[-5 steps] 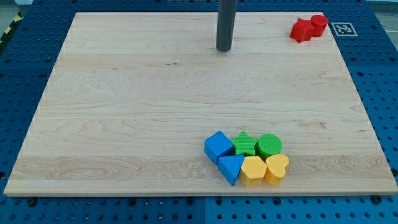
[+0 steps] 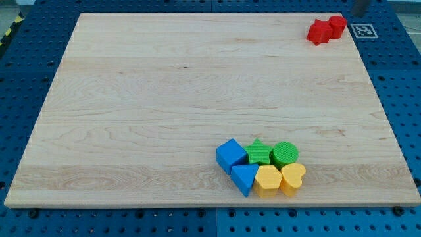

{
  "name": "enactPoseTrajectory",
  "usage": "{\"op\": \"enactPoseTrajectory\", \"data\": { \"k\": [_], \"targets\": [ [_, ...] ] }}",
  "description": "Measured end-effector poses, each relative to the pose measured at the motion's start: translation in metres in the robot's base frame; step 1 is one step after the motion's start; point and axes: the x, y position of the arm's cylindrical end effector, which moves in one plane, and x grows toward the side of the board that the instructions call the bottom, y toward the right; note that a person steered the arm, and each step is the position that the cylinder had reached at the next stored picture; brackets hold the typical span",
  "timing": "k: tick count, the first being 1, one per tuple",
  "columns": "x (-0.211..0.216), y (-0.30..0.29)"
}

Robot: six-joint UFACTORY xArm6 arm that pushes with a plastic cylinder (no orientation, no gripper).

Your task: Separate the red star from red circle

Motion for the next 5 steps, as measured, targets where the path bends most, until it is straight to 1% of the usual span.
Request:
{"op": "enactPoseTrajectory", "data": {
  "k": [1,2,3,4,5],
  "targets": [
    [0.014,0.001],
    [0.04,-0.002],
    [0.044,-0.036],
    [0.044,-0.094],
    [0.054,-0.135]
  ]
}}
